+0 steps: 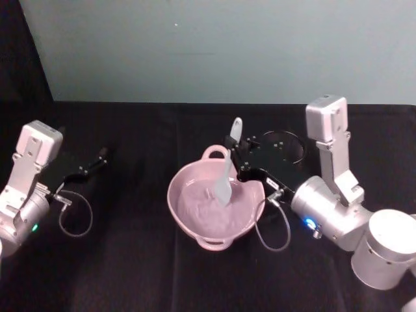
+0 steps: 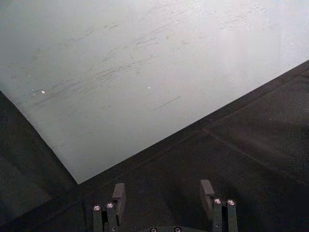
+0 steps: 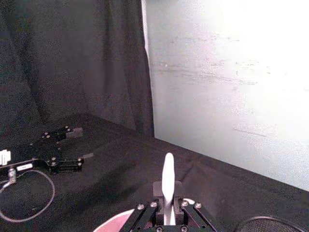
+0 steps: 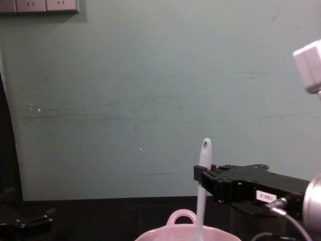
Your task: Use the one hand to pick up the spoon and stir the clear water in the bowl.
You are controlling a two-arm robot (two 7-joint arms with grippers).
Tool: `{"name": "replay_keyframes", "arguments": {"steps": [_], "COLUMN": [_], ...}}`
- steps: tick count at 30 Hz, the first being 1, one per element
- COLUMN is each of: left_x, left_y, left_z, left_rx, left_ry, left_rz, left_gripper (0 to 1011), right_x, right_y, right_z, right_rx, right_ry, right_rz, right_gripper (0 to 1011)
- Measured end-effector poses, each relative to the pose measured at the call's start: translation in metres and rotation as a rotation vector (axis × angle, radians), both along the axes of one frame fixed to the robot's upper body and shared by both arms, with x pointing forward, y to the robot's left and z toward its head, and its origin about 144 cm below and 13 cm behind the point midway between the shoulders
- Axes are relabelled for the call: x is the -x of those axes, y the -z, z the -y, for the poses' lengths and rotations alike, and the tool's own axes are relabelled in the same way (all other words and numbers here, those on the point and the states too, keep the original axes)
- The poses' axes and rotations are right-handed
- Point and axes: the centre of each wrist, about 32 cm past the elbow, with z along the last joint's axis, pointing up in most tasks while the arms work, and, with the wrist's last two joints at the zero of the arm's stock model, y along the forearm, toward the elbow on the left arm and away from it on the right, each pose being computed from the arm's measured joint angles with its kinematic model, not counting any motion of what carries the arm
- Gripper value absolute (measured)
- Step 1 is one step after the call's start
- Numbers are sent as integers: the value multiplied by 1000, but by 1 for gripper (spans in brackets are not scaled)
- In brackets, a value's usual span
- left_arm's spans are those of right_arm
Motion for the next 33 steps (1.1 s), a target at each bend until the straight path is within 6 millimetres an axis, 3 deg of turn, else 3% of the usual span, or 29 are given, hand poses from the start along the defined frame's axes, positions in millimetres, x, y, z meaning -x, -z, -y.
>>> {"name": "replay_keyframes", "arguments": {"steps": [7,14,22,33], "left_x": [0,0,0,0], "left_y": [0,0,0,0], "left_z": [0,0,0,0], "left_rx": [0,0,0,0], "left_ry": [0,0,0,0], "left_rz": [0,0,0,0], "left_gripper": [1011,1011,1011,1011], "right_x": [13,17,16,8], "right_y": [-6,-25,-48,-57], "right_z": [8,18,33,60], "right_rx": [-33,-150,-244,-343], "right_ry": [-4,9,70,204], "right_rz": [-7,19,51,10], "right_gripper": [111,111,111,111]}}
